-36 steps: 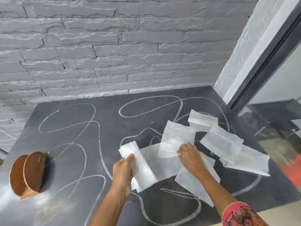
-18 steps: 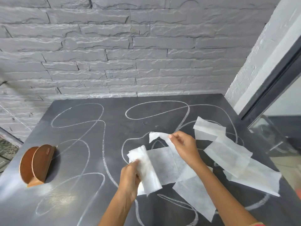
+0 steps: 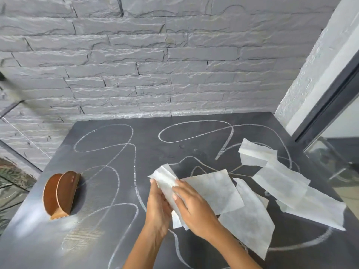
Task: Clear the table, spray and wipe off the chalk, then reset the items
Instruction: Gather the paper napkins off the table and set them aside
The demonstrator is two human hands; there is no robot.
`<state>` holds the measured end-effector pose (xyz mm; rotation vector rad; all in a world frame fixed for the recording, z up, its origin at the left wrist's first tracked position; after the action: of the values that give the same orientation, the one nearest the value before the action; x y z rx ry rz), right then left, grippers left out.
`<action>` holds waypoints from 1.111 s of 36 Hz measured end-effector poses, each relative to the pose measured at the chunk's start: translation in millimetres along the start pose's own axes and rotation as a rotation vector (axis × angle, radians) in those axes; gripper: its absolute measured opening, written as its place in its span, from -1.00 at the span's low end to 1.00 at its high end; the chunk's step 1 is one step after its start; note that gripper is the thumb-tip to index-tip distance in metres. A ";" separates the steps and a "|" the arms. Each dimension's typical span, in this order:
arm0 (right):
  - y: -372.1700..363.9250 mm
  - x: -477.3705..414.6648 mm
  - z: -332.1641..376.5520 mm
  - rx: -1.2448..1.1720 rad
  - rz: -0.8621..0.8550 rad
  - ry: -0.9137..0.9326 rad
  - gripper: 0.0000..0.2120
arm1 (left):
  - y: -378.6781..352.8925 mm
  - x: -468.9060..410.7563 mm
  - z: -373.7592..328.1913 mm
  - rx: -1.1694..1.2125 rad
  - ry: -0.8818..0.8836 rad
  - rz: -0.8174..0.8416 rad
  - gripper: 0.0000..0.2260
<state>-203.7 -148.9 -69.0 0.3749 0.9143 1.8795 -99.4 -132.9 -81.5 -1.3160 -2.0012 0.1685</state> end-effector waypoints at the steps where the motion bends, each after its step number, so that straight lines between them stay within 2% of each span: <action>1: -3.8 1.7 0.0 0.021 0.017 0.008 -0.65 | 1.6 -0.5 -1.3 0.013 0.015 0.016 -0.38; 3: -10.6 3.5 -0.8 -0.008 0.046 0.000 -0.61 | 3.7 0.3 -3.9 -0.021 0.042 0.025 -0.32; 4: -12.0 3.1 -1.8 -0.061 0.043 -0.023 -0.61 | 4.3 0.4 -4.5 -0.063 0.047 0.003 -0.37; 7: -5.8 0.1 -15.3 -0.179 -0.076 -0.178 -0.67 | 10.6 -1.0 -6.9 -0.174 0.000 -0.157 -0.73; 9: 4.5 -1.5 -36.5 -0.108 -0.218 -0.308 -0.72 | 14.2 -2.5 -9.0 -0.190 -0.023 -0.228 -0.87; 13: 26.9 3.3 -94.5 0.071 -0.351 -0.633 -0.74 | 18.3 -4.5 -12.5 -0.159 -0.026 -0.227 -0.95; 15: 36.4 7.0 -120.3 0.203 -0.338 -0.744 -0.74 | 19.8 -5.8 -13.3 -0.164 -0.025 -0.221 -0.94; 19: 44.7 6.8 -152.9 0.392 -0.236 -0.848 -0.69 | 20.8 -8.3 -12.7 -0.189 -0.009 -0.218 -0.91; 23: 43.6 0.7 -166.7 0.476 -0.151 -0.883 -0.71 | 18.6 -11.0 -13.1 -0.215 0.009 -0.218 -0.88; 31: 45.7 -4.7 -175.2 0.469 -0.138 -0.985 -0.79 | 15.3 -12.4 -18.4 -0.222 0.033 -0.189 -0.80; 33: 47.9 -9.0 -167.1 0.381 -0.217 -0.946 -0.85 | 15.4 -12.4 -20.4 -0.214 0.038 -0.170 -0.79; 36: 51.5 -16.2 -144.4 0.098 -0.381 -0.835 -0.78 | 14.5 -13.1 -22.4 -0.231 0.041 -0.122 -0.76; 40: 53.0 -31.0 -103.5 -0.151 -0.439 -0.667 -0.78 | 13.4 -15.7 -25.2 -0.247 0.066 -0.088 -0.78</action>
<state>-285.2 -233.2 -95.6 0.6041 0.3578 1.2770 -70.2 -146.6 -77.2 -1.3609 -2.0684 -0.1660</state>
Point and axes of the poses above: each hand's wrist, its own x-axis away from the middle knuckle, its own y-axis out of the back of the hand, z = x × y, the point moved 4 cm from there along -x, towards the middle knuckle, and after that the axes turned 4 degrees about x, right-handed, at the moved point
